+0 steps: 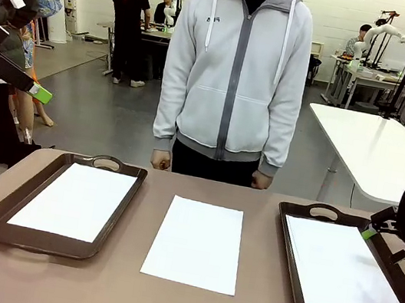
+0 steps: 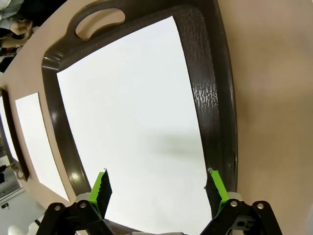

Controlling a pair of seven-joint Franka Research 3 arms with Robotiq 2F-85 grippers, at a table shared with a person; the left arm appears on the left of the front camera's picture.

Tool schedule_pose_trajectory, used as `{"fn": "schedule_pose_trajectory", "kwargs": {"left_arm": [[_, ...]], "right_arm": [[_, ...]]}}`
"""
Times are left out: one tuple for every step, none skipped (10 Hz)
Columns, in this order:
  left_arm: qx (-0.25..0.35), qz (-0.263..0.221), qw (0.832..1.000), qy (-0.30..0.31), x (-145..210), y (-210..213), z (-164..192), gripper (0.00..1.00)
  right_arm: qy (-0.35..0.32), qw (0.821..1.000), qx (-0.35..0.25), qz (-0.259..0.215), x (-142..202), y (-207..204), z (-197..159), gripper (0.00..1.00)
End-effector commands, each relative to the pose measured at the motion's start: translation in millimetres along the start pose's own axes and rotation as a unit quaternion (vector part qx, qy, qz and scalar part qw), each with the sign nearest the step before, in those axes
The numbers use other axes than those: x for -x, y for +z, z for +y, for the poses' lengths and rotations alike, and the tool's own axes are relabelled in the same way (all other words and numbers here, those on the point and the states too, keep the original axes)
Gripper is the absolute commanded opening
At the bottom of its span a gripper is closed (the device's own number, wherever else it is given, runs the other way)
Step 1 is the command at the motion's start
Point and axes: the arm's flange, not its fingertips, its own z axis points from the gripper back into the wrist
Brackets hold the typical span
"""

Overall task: Sort the A4 documents.
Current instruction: Place the A4 Paper in the designated Handle tray.

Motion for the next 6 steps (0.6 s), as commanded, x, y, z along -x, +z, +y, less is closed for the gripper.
{"fn": "schedule_pose_trajectory", "kwargs": {"left_arm": [[-0.002,0.004,1.000,-0.007,1.2,-1.4,-0.1,1.00],[-0.002,0.004,1.000,-0.007,1.2,-1.4,-0.1,1.00],[-0.002,0.004,1.000,-0.007,1.2,-1.4,-0.1,1.00],[-0.002,0.004,1.000,-0.007,1.2,-1.4,-0.1,1.00],[-0.002,0.004,1.000,-0.007,1.2,-1.4,-0.1,1.00],[-0.002,0.004,1.000,-0.007,1.2,-1.4,-0.1,1.00]], "right_arm": [[-0.002,1.000,0.000,0.001,0.1,-0.8,-1.6,1.00],[-0.002,1.000,0.000,0.001,0.1,-0.8,-1.6,1.00],[-0.002,1.000,0.000,0.001,0.1,-0.8,-1.6,1.00],[-0.002,1.000,0.000,0.001,0.1,-0.8,-1.6,1.00],[-0.002,1.000,0.000,0.001,0.1,-0.8,-1.6,1.00],[-0.002,1.000,0.000,0.001,0.1,-0.8,-1.6,1.00]]}}
